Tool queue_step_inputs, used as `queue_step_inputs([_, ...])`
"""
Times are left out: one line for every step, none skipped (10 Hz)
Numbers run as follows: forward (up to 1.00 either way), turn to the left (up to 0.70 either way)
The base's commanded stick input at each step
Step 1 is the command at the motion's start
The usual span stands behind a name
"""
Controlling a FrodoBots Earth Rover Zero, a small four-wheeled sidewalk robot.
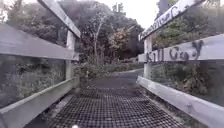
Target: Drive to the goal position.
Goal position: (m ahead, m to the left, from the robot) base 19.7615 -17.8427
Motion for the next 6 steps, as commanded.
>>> queue_step_inputs([0.45, 0.00])
queue_step_inputs([0.45, 0.00])
queue_step_inputs([0.45, 0.00])
queue_step_inputs([0.45, 0.00])
queue_step_inputs([0.45, 0.00])
queue_step_inputs([0.45, 0.00])
